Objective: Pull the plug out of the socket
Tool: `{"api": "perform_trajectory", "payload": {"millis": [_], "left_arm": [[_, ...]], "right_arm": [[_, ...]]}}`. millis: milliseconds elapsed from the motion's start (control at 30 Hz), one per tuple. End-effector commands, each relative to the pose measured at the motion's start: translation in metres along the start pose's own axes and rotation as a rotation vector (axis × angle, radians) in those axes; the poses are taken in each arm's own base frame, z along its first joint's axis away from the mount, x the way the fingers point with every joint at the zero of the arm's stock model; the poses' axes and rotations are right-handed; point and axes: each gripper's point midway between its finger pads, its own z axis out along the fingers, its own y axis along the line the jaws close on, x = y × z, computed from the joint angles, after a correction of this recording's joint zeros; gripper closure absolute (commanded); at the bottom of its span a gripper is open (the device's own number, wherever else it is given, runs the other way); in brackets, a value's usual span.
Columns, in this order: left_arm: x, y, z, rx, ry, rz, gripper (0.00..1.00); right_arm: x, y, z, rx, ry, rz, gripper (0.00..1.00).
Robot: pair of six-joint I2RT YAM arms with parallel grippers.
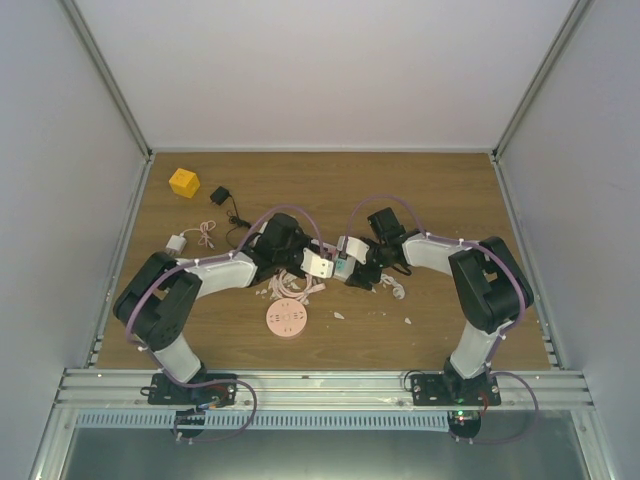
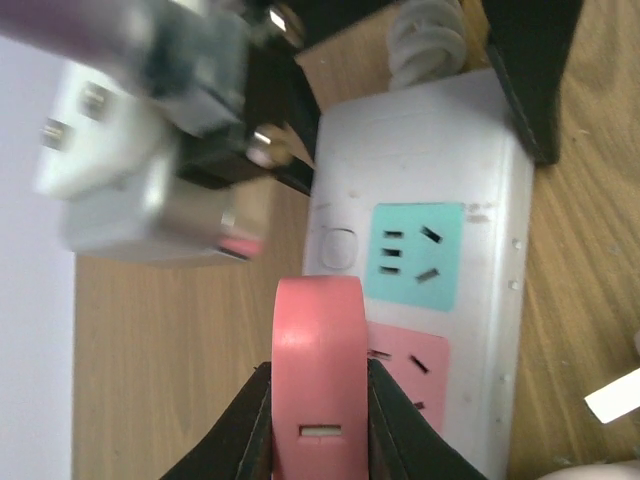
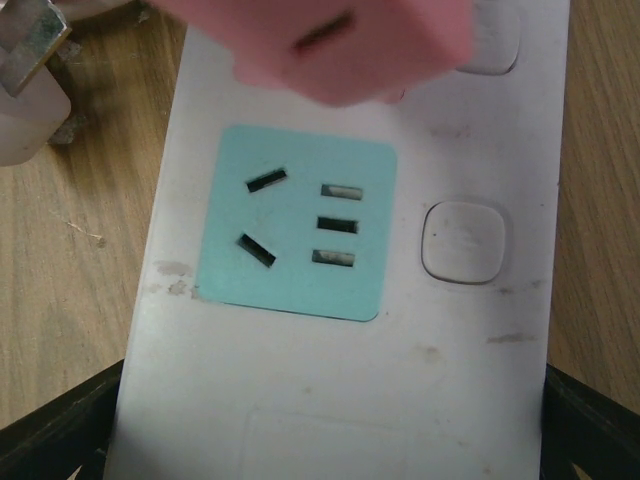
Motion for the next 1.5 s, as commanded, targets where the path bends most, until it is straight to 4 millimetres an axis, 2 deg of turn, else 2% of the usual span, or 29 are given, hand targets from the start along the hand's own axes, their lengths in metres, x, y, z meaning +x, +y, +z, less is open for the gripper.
{"api": "perform_trajectory", "payload": {"millis": [0, 267, 567, 733, 833, 967, 1100, 1300, 1467], "left_arm": [[-0.022, 0.034, -0.019, -0.118, -0.073, 0.044, 0.86], [-0.022, 0.034, -0.022, -0.125, -0.062, 0.079, 0.86], [-0.017, 0.038, -0.037, -0.131, -0.032, 0.042, 0.87], [-0.018, 0.041, -0.052, -0.094, -0.048, -0.071, 0.87], [-0.024, 0.037, -0.060, -0.006, -0.073, -0.174, 0.87], [-0.033, 0.040, -0.072, 0.031, -0.093, -0.275, 0.87], [-0.045, 0.045, -0.091, 0.054, -0.124, -0.367, 0.86], [-0.065, 0.035, -0.116, 0.131, -0.168, -0.460, 0.86], [-0.070, 0.018, -0.129, 0.177, -0.174, -0.505, 0.84]], "right_arm": [[0.014, 0.015, 0.009, -0.048, 0.046, -0.008, 0.67], [0.014, 0.015, 0.008, -0.048, 0.044, -0.008, 0.66], [0.004, 0.013, -0.001, -0.026, 0.012, -0.020, 0.50], [-0.003, 0.011, -0.006, -0.018, -0.008, -0.024, 0.41], [-0.008, 0.009, -0.011, -0.008, -0.022, -0.027, 0.35], [-0.018, 0.006, -0.020, 0.013, -0.049, -0.034, 0.20], [-0.029, 0.004, -0.030, 0.025, -0.079, -0.038, 0.11], [-0.055, 0.003, -0.055, 0.030, -0.148, -0.057, 0.08], [-0.082, 0.007, -0.081, 0.025, -0.235, -0.091, 0.05]]}}
